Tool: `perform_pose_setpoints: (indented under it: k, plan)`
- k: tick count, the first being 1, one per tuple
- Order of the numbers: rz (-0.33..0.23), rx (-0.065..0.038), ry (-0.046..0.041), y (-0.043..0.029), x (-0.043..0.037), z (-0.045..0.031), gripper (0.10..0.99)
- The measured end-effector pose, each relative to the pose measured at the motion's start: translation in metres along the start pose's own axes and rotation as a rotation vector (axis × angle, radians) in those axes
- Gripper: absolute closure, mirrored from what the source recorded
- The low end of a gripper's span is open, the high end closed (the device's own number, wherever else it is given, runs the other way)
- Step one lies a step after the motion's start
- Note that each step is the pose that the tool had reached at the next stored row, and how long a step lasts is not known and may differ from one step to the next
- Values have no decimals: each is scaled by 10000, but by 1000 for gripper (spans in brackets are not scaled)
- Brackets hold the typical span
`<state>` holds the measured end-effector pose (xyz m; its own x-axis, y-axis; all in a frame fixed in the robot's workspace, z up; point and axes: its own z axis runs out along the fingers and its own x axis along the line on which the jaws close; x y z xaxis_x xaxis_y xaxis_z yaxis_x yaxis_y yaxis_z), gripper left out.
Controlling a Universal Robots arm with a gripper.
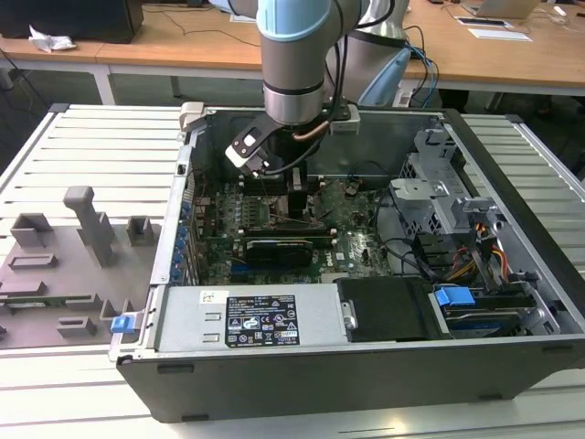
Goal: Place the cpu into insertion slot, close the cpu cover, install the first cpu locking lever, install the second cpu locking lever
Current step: 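Place the cpu into insertion slot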
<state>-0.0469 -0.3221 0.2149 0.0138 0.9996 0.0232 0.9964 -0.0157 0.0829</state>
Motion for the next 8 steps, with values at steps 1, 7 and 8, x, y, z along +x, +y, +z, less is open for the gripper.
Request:
perform_pose_setpoints:
  k: [1, 7, 8]
  plan:
    - [2, 0, -2, -1, 0, 12, 557]
    - [-3, 0, -62, -1, -1, 72, 557]
    - [-2, 1, -72, -4, 10, 90, 557]
